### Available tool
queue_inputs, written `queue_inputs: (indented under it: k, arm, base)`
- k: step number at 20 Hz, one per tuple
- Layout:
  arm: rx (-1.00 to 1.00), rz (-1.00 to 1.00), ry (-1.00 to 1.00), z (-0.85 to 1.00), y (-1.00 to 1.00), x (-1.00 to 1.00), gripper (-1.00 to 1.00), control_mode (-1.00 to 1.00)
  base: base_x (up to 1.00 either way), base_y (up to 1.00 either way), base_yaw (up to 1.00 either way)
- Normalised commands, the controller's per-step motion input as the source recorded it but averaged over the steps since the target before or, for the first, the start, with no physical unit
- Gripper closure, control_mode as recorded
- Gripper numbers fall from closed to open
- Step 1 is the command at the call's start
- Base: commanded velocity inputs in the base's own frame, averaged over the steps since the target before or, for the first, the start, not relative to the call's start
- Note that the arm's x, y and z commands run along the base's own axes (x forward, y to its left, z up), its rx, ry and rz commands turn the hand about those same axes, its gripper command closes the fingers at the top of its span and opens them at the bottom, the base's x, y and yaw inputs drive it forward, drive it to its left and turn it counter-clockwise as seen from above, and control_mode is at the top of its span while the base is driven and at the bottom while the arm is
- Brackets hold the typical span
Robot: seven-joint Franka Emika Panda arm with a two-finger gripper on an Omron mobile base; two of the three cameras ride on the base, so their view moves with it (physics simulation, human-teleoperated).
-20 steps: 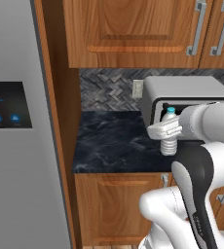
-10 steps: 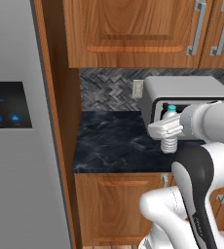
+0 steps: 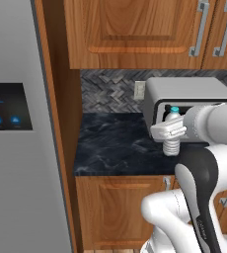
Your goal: Take the bottled waters from the counter and place them in the freezer to freeze. Close the freezer door after placing the bottles.
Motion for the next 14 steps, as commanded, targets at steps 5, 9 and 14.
queue_inputs:
  k: [5, 9, 14]
  arm:
    - [0.00, 0.00, 0.00, 0.00, 0.00, -0.04, 1.00, -1.00]
    - [0.00, 0.00, 0.00, 0.00, 0.00, -0.05, 1.00, 1.00]
    - [0.00, 0.00, 0.00, 0.00, 0.00, 0.00, 1.00, 1.00]
  base:
    - [0.00, 0.00, 0.00]
    - [-0.33, 0.07, 0.00]
    - [-0.66, 0.46, 0.02]
